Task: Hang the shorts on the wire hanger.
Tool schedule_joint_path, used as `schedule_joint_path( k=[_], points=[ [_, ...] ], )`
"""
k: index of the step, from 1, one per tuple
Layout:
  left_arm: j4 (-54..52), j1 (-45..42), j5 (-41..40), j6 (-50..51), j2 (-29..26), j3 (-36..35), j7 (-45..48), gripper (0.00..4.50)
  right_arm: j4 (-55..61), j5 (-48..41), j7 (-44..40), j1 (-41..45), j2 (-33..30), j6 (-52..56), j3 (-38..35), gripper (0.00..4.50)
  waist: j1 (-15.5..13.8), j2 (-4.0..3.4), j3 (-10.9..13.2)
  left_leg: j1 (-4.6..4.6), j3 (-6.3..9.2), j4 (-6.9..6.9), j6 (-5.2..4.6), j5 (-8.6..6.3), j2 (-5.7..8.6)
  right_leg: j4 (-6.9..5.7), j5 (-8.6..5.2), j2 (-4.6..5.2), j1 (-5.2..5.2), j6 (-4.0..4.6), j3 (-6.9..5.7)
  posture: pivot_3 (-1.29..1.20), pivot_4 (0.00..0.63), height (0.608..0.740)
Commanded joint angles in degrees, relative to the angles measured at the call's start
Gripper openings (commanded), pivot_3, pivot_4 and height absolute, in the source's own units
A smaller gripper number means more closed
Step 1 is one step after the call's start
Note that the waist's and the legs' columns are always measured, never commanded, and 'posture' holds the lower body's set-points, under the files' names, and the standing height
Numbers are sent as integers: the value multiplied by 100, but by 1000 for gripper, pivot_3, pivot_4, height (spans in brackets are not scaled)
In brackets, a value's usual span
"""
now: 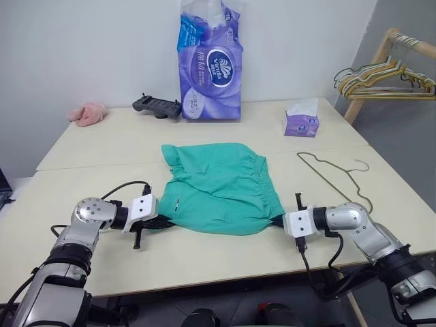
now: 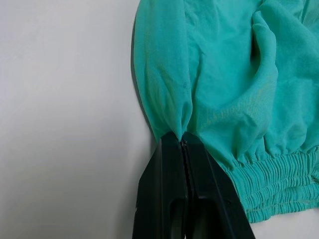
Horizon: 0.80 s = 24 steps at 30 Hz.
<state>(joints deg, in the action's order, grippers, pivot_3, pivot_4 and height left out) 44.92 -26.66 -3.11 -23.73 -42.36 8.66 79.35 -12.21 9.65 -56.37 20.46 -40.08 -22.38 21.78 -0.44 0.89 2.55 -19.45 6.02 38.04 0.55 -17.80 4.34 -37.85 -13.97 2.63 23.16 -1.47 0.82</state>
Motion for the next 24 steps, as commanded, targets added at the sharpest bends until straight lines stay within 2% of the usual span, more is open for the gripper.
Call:
schedule_joint_path(
  k=[1, 2, 5, 7, 8, 10, 12, 14, 16, 17, 18, 19, 20, 22, 23, 24],
  points=[
    [-1237, 317, -391, 829, -259, -136, 258, 17, 972, -584, -412, -350, -502, 484, -455, 0, -14, -1, 3, -6, 1, 1, 0, 0, 0, 2, 0, 1, 4, 0, -1, 36, 39, 740],
    [-1904, 533, -643, 1391, -468, -143, 508, 17, 1335, -830, -615, -543, -748, 697, -569, 0, -14, -1, 7, -10, 0, 2, -4, -2, 0, 4, 0, 1, 7, -1, 0, 42, 40, 740],
    [-4077, 1043, -2095, 3522, -2013, 466, 1263, 17, 2622, -1962, -1442, -1112, -1661, 2235, -924, 0, 16, 28, 59, -38, 3, 6, -20, -13, -7, 7, -2, 4, 27, -3, -2, 46, 44, 740],
    [-4429, 734, -2534, 4126, -2372, 728, 1315, 17, 3119, -2614, -1754, -1034, -2019, 3265, -1031, 0, 32, 16, 92, -35, 8, 4, -25, -16, -14, 10, -3, 1, 22, -2, -10, 52, 48, 740],
    [-4436, 574, -2602, 4273, -2388, 789, 1315, 17, 3237, -2789, -1800, -951, -2084, 3578, -1046, 0, 27, -1, 105, -25, 8, 6, -26, -16, -14, 11, -4, 1, 7, -3, -13, 49, 45, 740],
    [-3481, -348, -2002, 4073, -1645, 916, 1210, 17, 2860, -2850, -1752, -196, -1722, 4137, -861, 0, -19, -37, 115, -8, 1, 5, -29, -16, -5, 17, -24, -2, -11, -36, -14, 44, 40, 740],
    [-2111, -1305, -1246, 3618, -813, 1131, 786, 17, 1842, -2581, -1412, 655, -959, 4312, -648, 0, -75, -22, 121, 59, 0, 2, -30, -17, -6, 24, -28, -29, -87, -36, -34, 47, 32, 740],
    [-166, -2345, -333, 2398, 102, 1261, -552, 17, -298, -1779, -586, 1680, -18, 3380, -483, 0, -89, 21, 109, 88, 4, 1, -31, -17, -13, 32, -27, -47, -120, -34, -46, 61, 24, 740],
    [1686, -3553, 722, 1484, 868, 1456, -3396, 17, -2965, -655, 1411, 3078, 726, 2068, -265, 0, -92, 70, 103, 86, 7, 5, -19, -10, -14, 22, -20, -48, -104, -26, -35, 73, 15, 740],
    [2281, -4157, 1255, 1358, 1059, 1611, -5179, 17, -3990, -166, 2725, 3806, 932, 1534, -175, 0, -93, 94, 115, 66, 8, 7, 24, 14, -7, 15, 7, -40, -73, 15, -17, 75, 12, 740],
    [2678, -4659, 1526, 1257, 1169, 1588, -6501, 17, -4740, 238, 3867, 4429, 1031, 1123, -82, 0, -93, 111, 115, 26, 5, 8, 52, 28, 0, 3, 18, -24, -18, 20, 2, 76, 10, 740],
    [2910, -5100, 1564, 1213, 1199, 1393, -7376, 17, -5207, 540, 4833, 4964, 1041, 813, -36, 0, -83, 124, 109, -47, 4, 9, 77, 43, 8, -4, 31, 11, 61, 18, 8, 72, 9, 740],
    [3044, -5535, 1521, 1120, 1165, 1149, -7962, 17, -5525, 682, 5538, 5437, 1041, 576, -93, 0, -60, 128, 106, -162, -12, 17, 82, 45, 12, -24, 33, 25, 191, 16, 12, 60, 7, 740],
    [3140, -6177, 1553, 814, 1024, 894, -8517, 17, -5804, 877, 6081, 6002, 1021, 48, -120, 0, 37, 133, 101, -380, -41, 95, 91, 42, 13, -121, 34, 39, 422, 17, 15, 52, 8, 740],
    [3147, -6372, 1686, 633, 934, 887, -8755, 17, -5858, 933, 6112, 6106, 1020, -239, -124, 0, 62, 134, 97, -439, -54, 98, 90, 42, 7, -114, 33, 44, 463, 18, 15, 54, 13, 740],
    [3136, -6490, 1782, 458, 844, 861, -8888, 17, -5857, 869, 5981, 6095, 1029, -527, -199, 0, 111, 134, 72, -446, -56, 96, 90, 42, 4, -112, 33, 46, 468, 18, 14, 58, 17, 740]
  ],
)
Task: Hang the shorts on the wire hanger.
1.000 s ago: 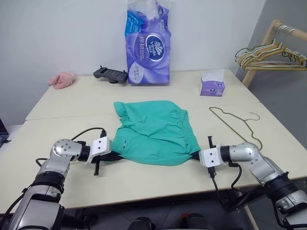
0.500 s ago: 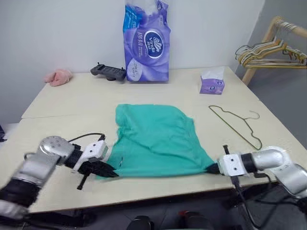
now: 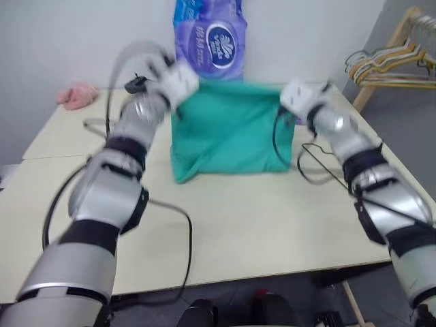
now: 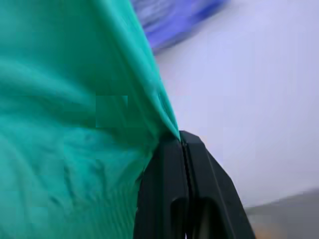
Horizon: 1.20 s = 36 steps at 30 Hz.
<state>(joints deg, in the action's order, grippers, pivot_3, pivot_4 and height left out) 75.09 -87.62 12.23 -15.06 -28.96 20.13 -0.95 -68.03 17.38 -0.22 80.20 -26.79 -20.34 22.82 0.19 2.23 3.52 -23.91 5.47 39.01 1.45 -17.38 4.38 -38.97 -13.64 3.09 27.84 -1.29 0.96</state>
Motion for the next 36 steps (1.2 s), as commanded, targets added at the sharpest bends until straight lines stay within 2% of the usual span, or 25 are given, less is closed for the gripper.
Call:
schedule_joint_path(
  k=[1, 2, 4, 6, 9, 11, 14, 16, 19, 21, 25, 29, 32, 36],
  points=[
    [78, -430, 390, -651, -621, -263, -1041, 17, -220, 5, 212, -8, -314, -1015, -395, 0, 90, -1, -50, 14, 4, -5, 0, 0, 1, 2, 0, 0, -8, 0, -2, 65, 23, 740],
    [41, -416, 530, -857, -726, -227, -1179, 17, -166, -94, 38, -166, -323, -1236, -496, 0, 143, -4, -62, 33, 12, -10, -1, 0, 6, 8, 0, -1, -20, 0, -4, 67, 24, 740],
    [-14, -163, 673, -1149, -882, -226, -1136, 17, 4, -184, -333, -629, -350, -1597, -595, 0, 168, -15, -77, 150, 43, -41, -28, -16, 19, 43, -3, -5, -127, -4, -8, 62, 30, 740],
    [-52, 110, 723, -1337, -951, -295, -953, 17, 159, -222, -712, -986, -331, -1746, -635, 0, 175, -41, -65, 233, 54, -124, -67, -43, 23, 142, -18, -10, -211, -27, -4, 56, 47, 740],
    [-270, 1303, 383, -1931, -988, -476, 595, 17, 910, -775, -2123, -2170, -168, -1714, -692, 0, 184, -57, -53, 216, 47, -91, -60, -46, 47, 104, -12, 3, -192, -40, 10, 54, 55, 740],
    [-531, 2127, 2, -2110, -1005, -623, 1880, 17, 1691, -1216, -2956, -2939, -121, -1284, -730, 0, 182, -69, -42, 278, 47, -85, -61, -39, 46, 99, 9, -6, -251, -31, 7, 56, 64, 740],
    [-1382, 3449, -645, -1814, -1186, -804, 3705, 17, 3021, -1475, -3499, -3929, -219, -515, -776, 0, 188, -104, -17, 353, 46, -84, -90, -48, 31, 90, 14, -27, -327, -29, 5, 55, 66, 740],
    [-2716, 4708, -1311, -1316, -1577, -922, 4823, 17, 3865, -1522, -3651, -4513, -301, 93, -843, 0, 216, -110, -11, 345, 46, -79, -79, -42, 21, 87, 14, -37, -314, -28, 9, 50, 65, 740],
    [-4876, 6604, -2374, -294, -2509, -1057, 6465, 17, 4926, -1563, -3809, -5181, -427, 841, -919, 0, 331, -110, -12, 291, 47, -81, -65, -39, 6, 76, 14, -34, -249, -25, 24, 58, 65, 740],
    [-5456, 7112, -2525, -47, -2833, -1242, 6680, 17, 5434, -1563, -3865, -5436, -476, 1191, -950, 0, 283, -109, -13, 296, 50, -86, -58, -43, 1, 86, 11, -37, -254, -19, 19, 64, 60, 740],
    [-6119, 7497, -2713, 582, -3084, -1540, 6800, 17, 6370, -1546, -4112, -5911, -626, 1690, -917, 0, 27, -119, -10, 318, 68, -57, -83, -57, 2, 80, 17, -52, -297, -7, 0, 73, 53, 740],
    [-7141, 8152, -3087, 1266, -3362, -1656, 7302, 17, 7263, -1633, -4445, -6445, -815, 2083, -821, 0, -114, -152, 10, 435, 59, -59, -124, -83, 3, 114, 5, -83, -429, -23, -3, 71, 50, 740],
    [-7951, 8756, -3340, 1718, -3580, -1770, 7590, 17, 8163, -1803, -4775, -7106, -1160, 2475, -824, 0, -154, -148, 9, 442, 55, -57, -126, -92, -1, 125, 3, -85, -441, -26, 3, 65, 47, 740],
    [-8365, 9077, -3420, 2064, -3632, -1873, 7741, 17, 8738, -1879, -4919, -7551, -1417, 2877, -923, 0, -158, -148, 9, 449, 57, -54, -123, -96, -7, 123, 1, -85, -451, -27, 3, 53, 45, 740]
  ],
)
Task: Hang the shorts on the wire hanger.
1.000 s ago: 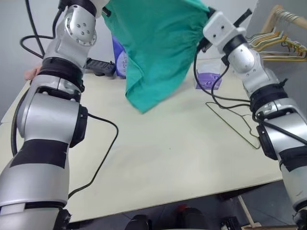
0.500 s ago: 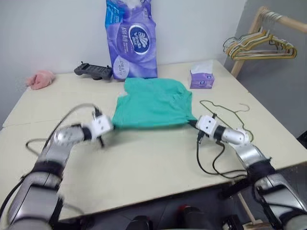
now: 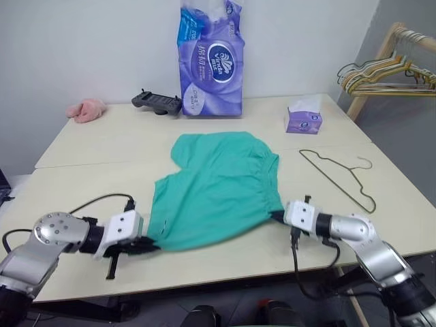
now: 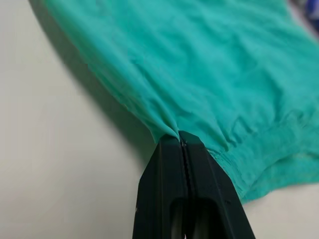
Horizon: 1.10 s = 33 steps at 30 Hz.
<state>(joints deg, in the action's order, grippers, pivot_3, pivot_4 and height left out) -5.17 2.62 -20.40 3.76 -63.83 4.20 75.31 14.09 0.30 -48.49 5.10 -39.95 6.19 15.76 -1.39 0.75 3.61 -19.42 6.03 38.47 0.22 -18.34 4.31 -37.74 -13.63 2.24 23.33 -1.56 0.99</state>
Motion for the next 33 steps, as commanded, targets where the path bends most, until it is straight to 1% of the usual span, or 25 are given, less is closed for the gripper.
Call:
schedule_joint_path(
  k=[1, 4, 6, 9, 13, 14, 15, 16, 22, 24, 26, 27, 30, 32, 33],
  points=[
    [-401, 90, -176, 275, -147, -291, 157, 17, 644, -179, -130, -144, -157, 327, -213, 0, 1, 0, 0, 8, 0, -1, 0, 0, -3, 0, -2, -3, -7, 1, 0, 53, 45, 740],
    [-540, 139, -231, 517, -131, -331, 242, 17, 878, -250, -168, -322, -209, 609, -233, 0, 1, 1, -1, 23, 0, -6, 0, -1, -5, 0, -22, -4, -18, -10, -2, 45, 45, 740],
    [-525, 20, -147, 528, -30, -257, 247, 17, 975, -274, -169, -426, -217, 774, -204, 0, 1, 2, -1, 23, -1, -6, 1, -2, -5, 0, -18, -5, -17, -4, -1, 39, 44, 740],
    [-387, -245, -2, 540, 158, -129, 159, 17, 959, -287, -131, -393, -145, 920, -202, 0, -2, 4, -2, 23, -1, -5, 3, -2, -5, 1, -11, -3, -17, 7, -1, 34, 45, 740],
    [-350, -390, -50, 663, 230, -117, 325, 17, 909, -382, -139, -305, -101, 1039, -312, 0, 4, 2, 0, 24, -2, -6, 5, -3, -6, 2, -12, -4, -16, 7, 0, 32, 49, 740],
    [-346, -407, -101, 749, 196, -119, 428, 473, 925, -430, -211, -305, -148, 1059, -330, 398, 6, 3, 0, 24, -2, -6, 6, -4, -6, 2, -12, -3, -16, 8, 0, 28, 49, 740],
    [-327, -414, -129, 810, 156, -126, 529, 704, 969, -503, -308, -325, -217, 1090, -352, 614, 7, 3, 0, 24, -2, -6, 7, -5, -8, 2, -12, -3, -16, 8, 0, 28, 49, 740],
    [-285, -437, -120, 810, 138, -137, 607, 986, 1018, -610, -413, -345, -287, 1141, -386, 946, 7, 1, 1, 24, -2, -6, 7, -5, -8, 2, -12, -3, -16, 8, 1, 28, 50, 740],
    [-161, -512, -102, 950, -18, -164, 1121, 2870, 1323, -1158, -1009, -457, -707, 1322, -555, 3062, 7, 6, 5, 24, -1, -6, 7, -5, -10, 4, -23, -3, -17, -9, -2, 25, 50, 740],
    [-156, -480, -100, 984, -205, -150, 1426, 3499, 1509, -1320, -1267, -560, -978, 1366, -633, 3769, 7, 5, 6, 24, -2, -6, 7, -6, -10, 4, -23, -2, -17, -9, -2, 25, 49, 740],
    [-241, -421, -301, 1098, -544, -118, 1666, 4149, 1784, -1659, -1570, -681, -1297, 1571, -813, 4471, 6, 6, 13, 22, 0, -6, 8, -6, -11, 6, -25, -1, -17, -11, -3, 27, 47, 740],
    [-333, -406, -594, 1228, -817, -104, 1707, 4466, 1920, -1919, -1713, -707, -1471, 1773, -980, 4500, 7, 7, 17, 22, -1, -7, 8, -6, -12, 8, -26, 0, -17, -13, -2, 29, 45, 740],
    [-383, -635, -1244, 1540, -1315, -56, 1719, 4490, 2117, -2497, -1890, -678, -1803, 2299, -1374, 4500, 6, 15, 33, 23, -2, -6, 7, -7, -22, 12, -30, 4, -19, -17, -4, 30, 45, 740],
    [-147, -1264, -1536, 2003, -1310, 50, 1719, 4490, 2161, -2871, -1851, -570, -1857, 2703, -1573, 4500, -4, 20, 37, 23, -1, -6, 7, -7, -22, 13, -31, 3, -22, -18, -7, 30, 40, 740],
    [42, -1650, -1488, 2225, -1124, 78, 1719, 4490, 2149, -3038, -1750, -461, -1811, 2904, -1645, 4500, -11, 23, 39, 22, 1, -6, 7, -7, -22, 15, -31, 3, -23, -18, -11, 30, 40, 740]
  ],
)
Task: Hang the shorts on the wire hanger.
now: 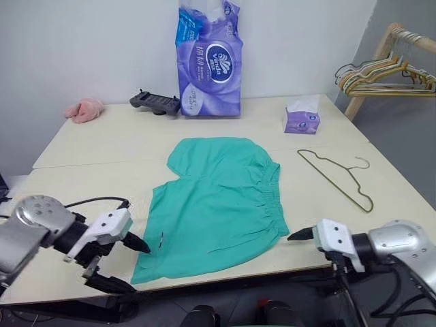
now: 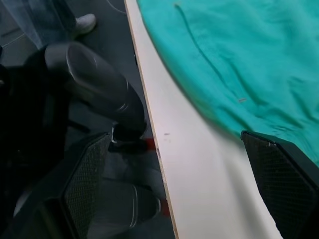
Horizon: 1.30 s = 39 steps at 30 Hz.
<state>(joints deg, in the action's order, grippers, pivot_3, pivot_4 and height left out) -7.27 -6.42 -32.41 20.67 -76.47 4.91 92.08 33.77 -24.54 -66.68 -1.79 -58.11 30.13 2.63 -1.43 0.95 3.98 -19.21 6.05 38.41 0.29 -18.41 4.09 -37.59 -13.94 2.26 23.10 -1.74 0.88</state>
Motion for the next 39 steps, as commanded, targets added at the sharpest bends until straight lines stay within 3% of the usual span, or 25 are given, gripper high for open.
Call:
schedule_joint_path(
  k=[1, 5, 8, 13, 17, 20, 26, 32, 39],
  points=[
    [454, -1134, -210, 664, 411, 36, -82, 4490, 126, -746, 248, 391, 123, 756, -404, 4500, -13, 3, 2, -1, 2, 2, 0, 0, 0, 0, 0, -3, -2, 0, -4, 28, 40, 740],
    [1038, -2441, 114, 842, 2269, -121, -2000, 4490, -416, -834, 1826, 1349, 1271, 1375, -712, 4500, -10, 14, -8, 8, 4, 8, 1, 1, 9, -2, 2, -16, -18, -1, -6, 5, 36, 740],
    [882, -2507, 389, 644, 3292, -174, -2974, 4490, -607, -538, 2776, 1642, 1818, 1552, -894, 4500, 11, 32, -23, -16, 6, 41, 54, -6, 6, -24, 21, 6, 14, 24, 14, -17, 31, 740],
    [791, -2530, 910, -90, 5001, 108, -4134, 4490, -668, -11, 4187, 1752, 2446, 1829, -1131, 4500, 26, 44, -33, -105, -6, 60, 64, -9, 17, -24, 25, 24, 102, 25, 23, -53, 26, 740],
    [873, -2452, 1208, -309, 5421, 408, -4185, 4490, -742, 234, 4602, 1653, 2328, 2138, -1376, 4500, 54, 38, -37, -105, -13, 62, 64, -7, 17, -33, 30, 25, 103, 30, 27, -85, 29, 740],
    [966, -2459, 1442, -555, 5488, 688, -3948, 4490, -1234, 449, 4565, 1460, 1864, 2209, -1705, 4500, 110, 26, -43, -85, -17, 59, 61, -8, 16, -33, 30, 22, 86, 32, 27, -101, 31, 740],
    [1447, -2831, 2172, -901, 5806, 1244, -4039, 4490, -2613, 766, 3803, 1152, 682, 1738, -1930, 4500, 169, 0, -58, -55, -21, 58, 32, -17, 17, -3, 30, 8, 31, 28, 22, -134, 36, 740],
    [1782, -3146, 2491, -1029, 6662, 1631, -4224, 4490, -4314, 1049, 2847, 1901, 154, 1131, -1277, 4500, 338, -8, -63, -53, -25, 56, 33, -17, 5, -2, 30, 6, 29, 28, 24, -152, 37, 740],
    [2076, -3214, 2795, -901, 7002, 1717, -4468, 4490, -6103, 1582, 1863, 3131, 130, 361, -358, 4500, 487, -40, -82, -48, -38, 46, 31, -19, -11, 4, 29, -5, 29, 27, 29, -140, 44, 740]
  ],
)
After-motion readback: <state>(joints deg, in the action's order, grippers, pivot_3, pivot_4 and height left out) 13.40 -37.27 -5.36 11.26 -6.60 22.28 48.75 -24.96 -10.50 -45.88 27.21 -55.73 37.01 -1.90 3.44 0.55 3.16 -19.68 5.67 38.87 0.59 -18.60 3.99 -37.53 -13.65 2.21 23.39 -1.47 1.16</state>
